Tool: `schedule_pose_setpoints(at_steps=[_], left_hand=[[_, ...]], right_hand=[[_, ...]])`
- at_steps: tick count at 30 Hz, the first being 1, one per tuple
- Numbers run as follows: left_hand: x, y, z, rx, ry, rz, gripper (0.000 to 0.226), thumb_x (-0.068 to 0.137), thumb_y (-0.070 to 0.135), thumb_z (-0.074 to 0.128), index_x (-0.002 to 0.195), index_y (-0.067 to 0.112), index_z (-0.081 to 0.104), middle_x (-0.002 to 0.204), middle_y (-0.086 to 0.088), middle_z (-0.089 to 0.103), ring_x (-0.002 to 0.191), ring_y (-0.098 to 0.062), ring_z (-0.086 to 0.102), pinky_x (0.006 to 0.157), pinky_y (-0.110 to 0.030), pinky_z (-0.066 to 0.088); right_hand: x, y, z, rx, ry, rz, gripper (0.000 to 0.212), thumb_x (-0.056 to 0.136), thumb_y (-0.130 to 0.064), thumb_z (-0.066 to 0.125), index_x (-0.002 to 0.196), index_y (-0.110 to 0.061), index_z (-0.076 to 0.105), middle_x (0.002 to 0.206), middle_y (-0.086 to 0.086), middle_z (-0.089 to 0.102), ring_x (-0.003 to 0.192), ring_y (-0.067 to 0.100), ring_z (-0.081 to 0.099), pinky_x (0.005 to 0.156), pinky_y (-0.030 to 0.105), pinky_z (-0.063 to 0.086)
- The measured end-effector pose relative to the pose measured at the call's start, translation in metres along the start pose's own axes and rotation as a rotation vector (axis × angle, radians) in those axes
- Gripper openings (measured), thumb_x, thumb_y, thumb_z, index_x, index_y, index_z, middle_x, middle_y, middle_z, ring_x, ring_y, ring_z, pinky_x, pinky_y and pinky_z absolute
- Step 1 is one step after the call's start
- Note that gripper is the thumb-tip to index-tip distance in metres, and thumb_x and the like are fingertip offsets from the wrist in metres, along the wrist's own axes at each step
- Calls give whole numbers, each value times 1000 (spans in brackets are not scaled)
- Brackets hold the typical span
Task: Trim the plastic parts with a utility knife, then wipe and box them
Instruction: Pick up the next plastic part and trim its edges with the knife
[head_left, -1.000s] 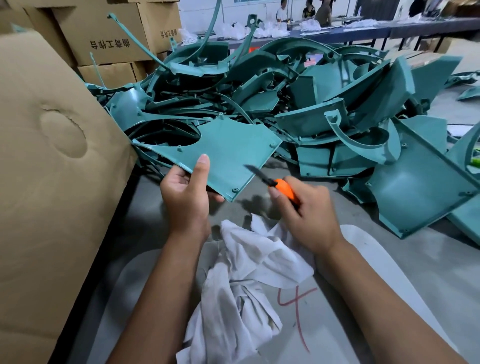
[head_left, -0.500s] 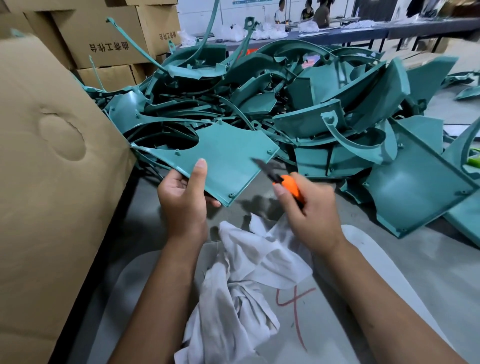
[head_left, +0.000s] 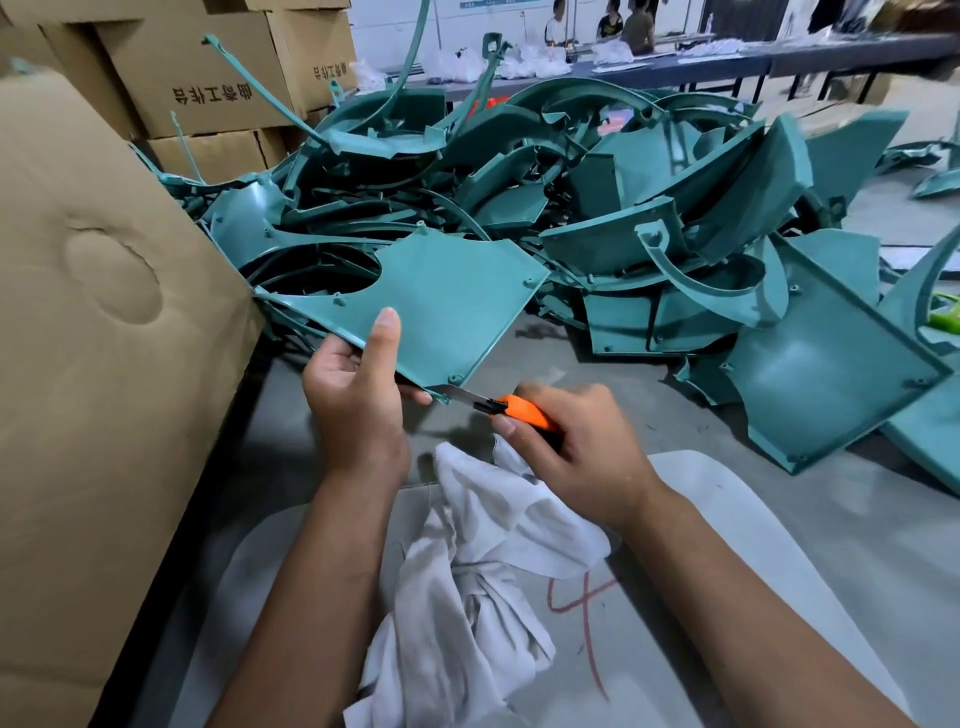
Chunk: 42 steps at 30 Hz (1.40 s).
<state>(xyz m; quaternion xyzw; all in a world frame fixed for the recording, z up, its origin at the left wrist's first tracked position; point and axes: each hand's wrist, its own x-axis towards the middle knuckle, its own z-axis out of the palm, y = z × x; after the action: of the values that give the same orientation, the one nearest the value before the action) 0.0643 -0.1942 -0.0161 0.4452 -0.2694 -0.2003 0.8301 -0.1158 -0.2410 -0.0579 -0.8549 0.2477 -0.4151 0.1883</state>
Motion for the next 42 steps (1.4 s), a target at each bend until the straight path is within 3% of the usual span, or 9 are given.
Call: schedule_pose_setpoints(at_steps=[8,12,18,21,25,28,30,34,42], left_hand=[[0,3,-1,13,-6,0,12,99,12,65,87,10,66,72,-2,69,47,-15,57,36,-20,39],[-2,5,-3,8,-18,-5,13,100,11,64,87,10,66,70,-1,68,46,-15,56,36,-20,38],[-3,4,-6,-5,-77,0,7,90,20,68,87,13,69,69,-1,68,46,-16,54,36,-20,37],[-1,2,-13,4,-127,0,14,89,21,67,100,13,72,86,-3,72,63,-18,61,45,-22,44],[6,-4,-24,39,-184,-2,18,93,20,66,110,18,73,112,-5,76,99,-24,70,76,-32,55],[9,-9,-29,85,-200,7,13,94,24,66,104,25,74,105,1,77,84,-16,71,58,-26,54],[11,-12,-32,127,-224,36,10,94,25,67,101,27,74,99,2,77,73,-13,67,49,-22,50],[9,-13,-32,166,-317,75,13,96,24,67,102,32,75,100,2,78,74,-14,71,50,-24,55],[6,-6,-24,132,-266,88,18,97,23,66,97,39,76,98,4,78,76,-14,73,54,-24,57]], right_hand=[[-1,-2,-3,-80,75,33,33,101,-44,58,76,-24,50,55,-9,45,51,13,45,49,38,38],[3,8,-12,-46,191,109,37,104,-40,56,74,-22,48,53,-11,43,47,15,47,47,40,41],[5,20,-19,-170,356,328,46,106,-48,50,69,-22,40,51,-4,42,46,19,44,49,34,32],[5,27,-23,-299,344,557,49,105,-53,48,67,-23,41,53,0,48,49,23,49,51,32,32],[6,26,-25,-193,455,543,44,107,-46,48,70,-25,39,55,-3,45,46,11,42,48,29,29],[8,22,-19,-55,401,472,33,109,-37,48,79,-24,44,60,-2,50,51,9,47,48,21,34],[9,17,-14,27,327,447,31,109,-33,49,83,-17,49,65,8,57,54,15,52,51,32,41],[11,8,-7,192,304,456,34,109,-30,50,85,-7,53,70,18,56,58,19,47,58,44,41],[12,16,-8,303,207,680,43,109,-38,49,83,-4,55,66,18,61,54,22,54,54,36,43]])
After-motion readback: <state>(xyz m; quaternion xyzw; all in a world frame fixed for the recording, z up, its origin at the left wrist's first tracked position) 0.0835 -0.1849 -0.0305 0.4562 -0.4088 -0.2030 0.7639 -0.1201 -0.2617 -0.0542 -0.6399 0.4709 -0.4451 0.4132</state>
